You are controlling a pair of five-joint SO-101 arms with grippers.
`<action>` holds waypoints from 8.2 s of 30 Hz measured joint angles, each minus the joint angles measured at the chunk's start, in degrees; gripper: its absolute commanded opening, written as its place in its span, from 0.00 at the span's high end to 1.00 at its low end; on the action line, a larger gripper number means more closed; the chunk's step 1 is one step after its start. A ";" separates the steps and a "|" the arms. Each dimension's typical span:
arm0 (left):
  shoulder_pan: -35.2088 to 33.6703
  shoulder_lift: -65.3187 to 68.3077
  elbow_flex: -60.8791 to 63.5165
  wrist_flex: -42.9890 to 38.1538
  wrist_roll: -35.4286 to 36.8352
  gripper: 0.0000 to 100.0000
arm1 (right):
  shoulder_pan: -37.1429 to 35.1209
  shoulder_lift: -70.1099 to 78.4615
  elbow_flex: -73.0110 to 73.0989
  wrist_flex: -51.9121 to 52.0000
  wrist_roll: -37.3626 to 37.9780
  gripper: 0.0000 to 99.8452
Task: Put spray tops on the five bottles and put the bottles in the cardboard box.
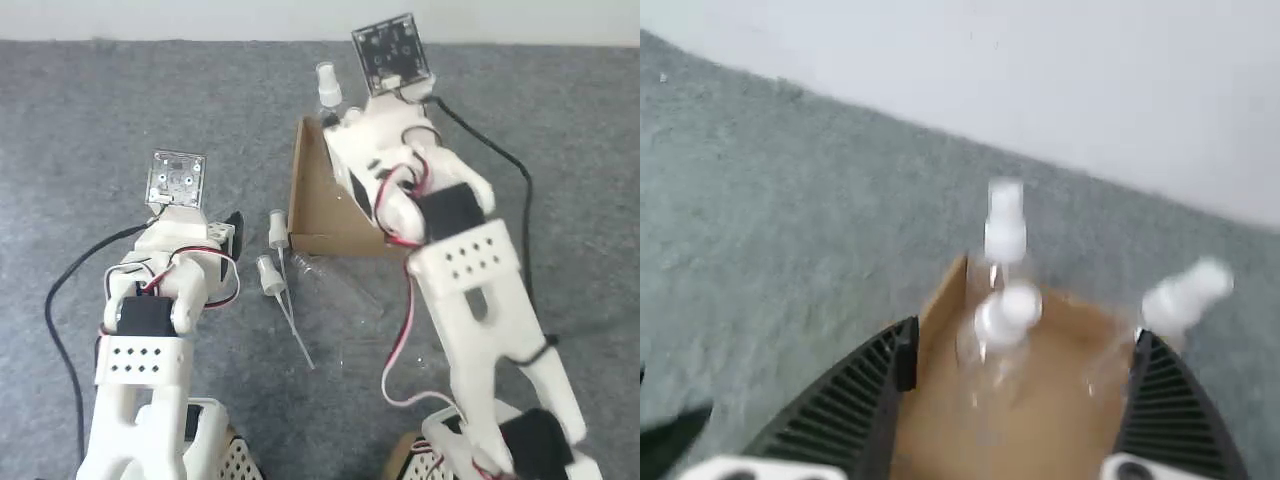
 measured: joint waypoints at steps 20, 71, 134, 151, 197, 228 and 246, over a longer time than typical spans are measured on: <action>0.00 0.00 0.00 0.00 0.00 0.83 | -3.60 -10.37 40.88 20.75 36.48 0.66; 0.00 0.00 0.00 0.00 0.00 0.83 | -8.70 -20.75 65.67 7.65 47.30 0.92; 0.00 0.00 0.00 0.00 0.00 0.83 | 56.79 52.40 -21.19 22.51 26.99 0.79; 0.00 0.00 0.00 0.00 0.00 0.83 | 69.19 48.09 -21.19 20.13 33.58 0.99; 0.00 0.00 0.09 -2.02 0.00 0.83 | 39.38 42.37 -31.82 39.21 64.70 0.72; 0.00 0.00 0.09 -2.02 0.00 0.83 | 49.67 66.81 -44.04 37.36 95.65 0.80; 0.00 0.70 0.00 -0.88 0.00 0.83 | 49.58 69.10 -46.68 41.05 39.03 0.99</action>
